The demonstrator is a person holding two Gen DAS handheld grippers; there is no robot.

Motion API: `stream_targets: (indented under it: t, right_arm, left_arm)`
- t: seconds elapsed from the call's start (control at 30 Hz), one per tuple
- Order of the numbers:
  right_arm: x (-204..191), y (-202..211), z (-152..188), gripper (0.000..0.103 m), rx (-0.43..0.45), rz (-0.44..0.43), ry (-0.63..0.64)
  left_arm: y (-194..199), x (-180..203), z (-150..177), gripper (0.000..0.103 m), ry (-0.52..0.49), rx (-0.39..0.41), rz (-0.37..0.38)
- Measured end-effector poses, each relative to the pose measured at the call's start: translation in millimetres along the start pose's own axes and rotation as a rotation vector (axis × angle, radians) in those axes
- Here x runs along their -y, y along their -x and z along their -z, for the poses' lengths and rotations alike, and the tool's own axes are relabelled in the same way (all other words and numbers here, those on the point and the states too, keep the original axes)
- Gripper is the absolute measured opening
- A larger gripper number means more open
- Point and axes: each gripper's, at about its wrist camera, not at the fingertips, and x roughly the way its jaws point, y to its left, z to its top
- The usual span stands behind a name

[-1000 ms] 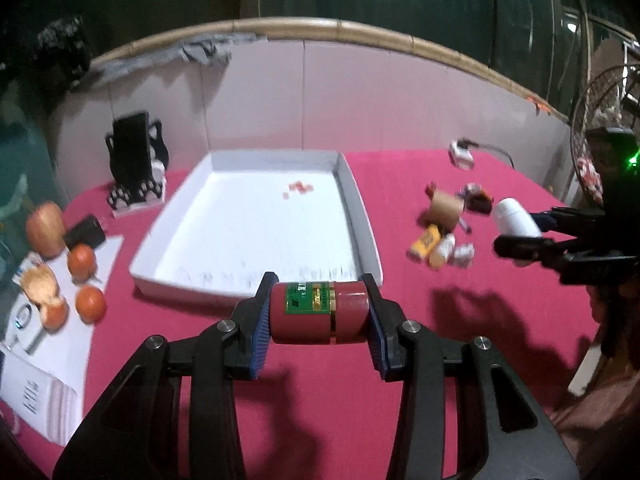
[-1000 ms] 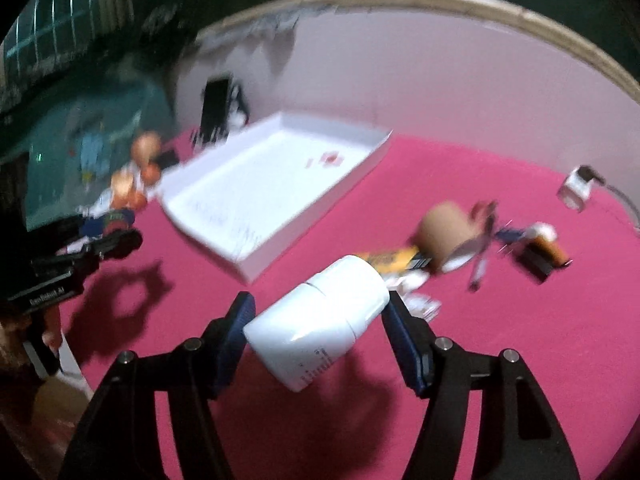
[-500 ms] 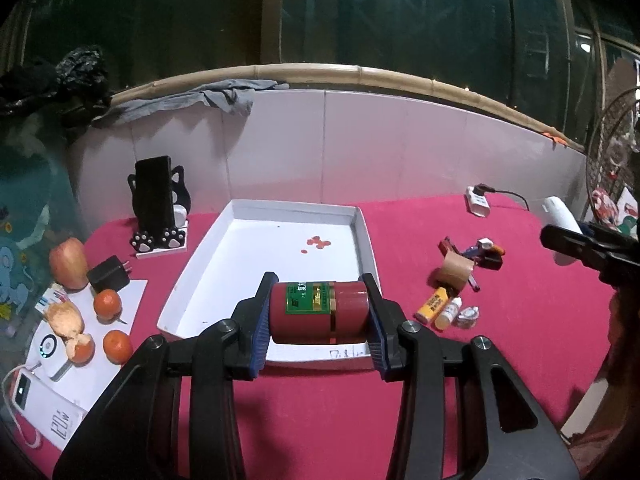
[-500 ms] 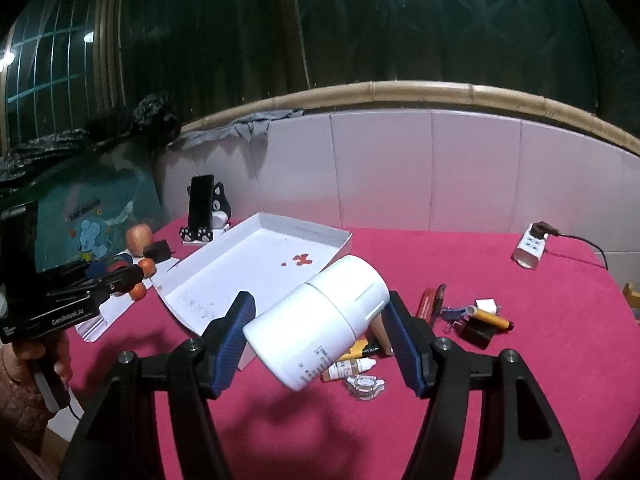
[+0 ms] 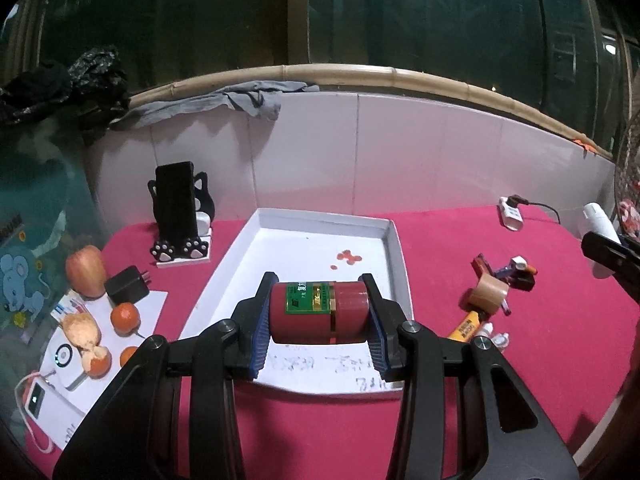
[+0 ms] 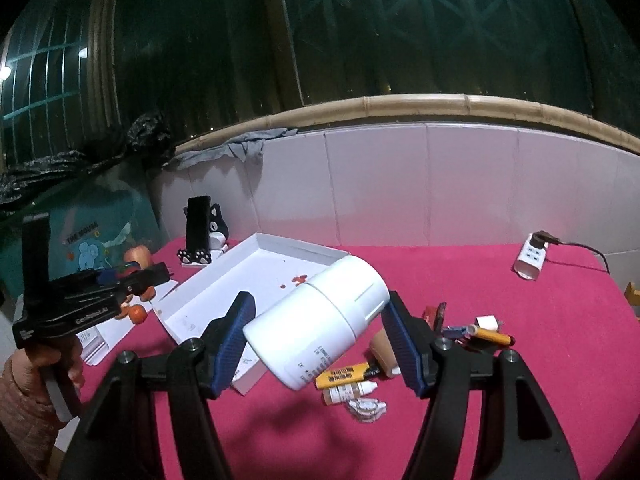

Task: Organize rigid objects
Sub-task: 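Carry the can into the white tray and open the left gripper while the right carries the bottle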

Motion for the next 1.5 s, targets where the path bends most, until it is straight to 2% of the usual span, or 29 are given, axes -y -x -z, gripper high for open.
stream_targets:
  t: [0.4,0.9,1.3,1.5]
  right_arm:
    - [-16,-15,-20,0.066,0.010,-0.031,0.020]
    - [-46,-56,-40,0.066,-0.019,-0.077,0.057]
    - [-63,-127,-33,0.066,-0.133,-0.065,0.086]
    - [-70,-169,-14,0.066,-0.218,-0.049,0.114]
  left_arm:
    - [-13,-11,-9,0.040,0.030,-0.004,-0.026]
    - [-39,-32,-18,0.040,0.067,-0.018,-0.071]
    - [-109,-49,-17,0.040,0.127,-0.115,-0.127]
    - [-146,-49,-8,0.040,0.134,-0.175,-0.145]
